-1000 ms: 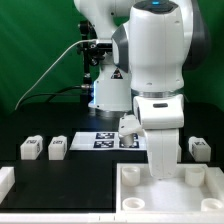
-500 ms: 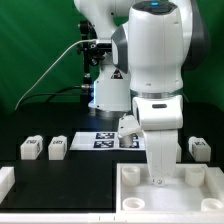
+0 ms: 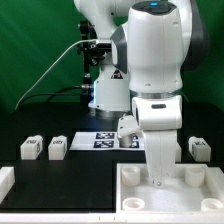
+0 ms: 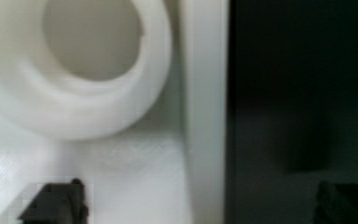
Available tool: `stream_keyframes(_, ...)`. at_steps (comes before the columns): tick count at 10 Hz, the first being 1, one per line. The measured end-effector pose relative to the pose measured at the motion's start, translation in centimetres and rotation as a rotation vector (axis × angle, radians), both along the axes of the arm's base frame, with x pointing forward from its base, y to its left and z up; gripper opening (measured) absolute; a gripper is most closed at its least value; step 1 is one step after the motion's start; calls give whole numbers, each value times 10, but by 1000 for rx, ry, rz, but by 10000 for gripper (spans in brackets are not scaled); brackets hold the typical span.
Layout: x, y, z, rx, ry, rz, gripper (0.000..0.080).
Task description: Assemble one leg
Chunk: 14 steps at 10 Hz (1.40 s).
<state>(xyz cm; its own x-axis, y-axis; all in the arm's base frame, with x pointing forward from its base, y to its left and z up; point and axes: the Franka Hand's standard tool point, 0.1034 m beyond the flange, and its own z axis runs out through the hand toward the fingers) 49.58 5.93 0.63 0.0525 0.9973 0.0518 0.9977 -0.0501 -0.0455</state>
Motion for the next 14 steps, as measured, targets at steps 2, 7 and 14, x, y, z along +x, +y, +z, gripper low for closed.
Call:
stream_keyframes(2, 0, 0, 0, 0, 0, -1, 649)
stream_keyframes(7, -8, 25, 31, -11, 10, -259, 649)
stream_keyframes(14, -28, 63, 42, -11, 82, -1059, 649)
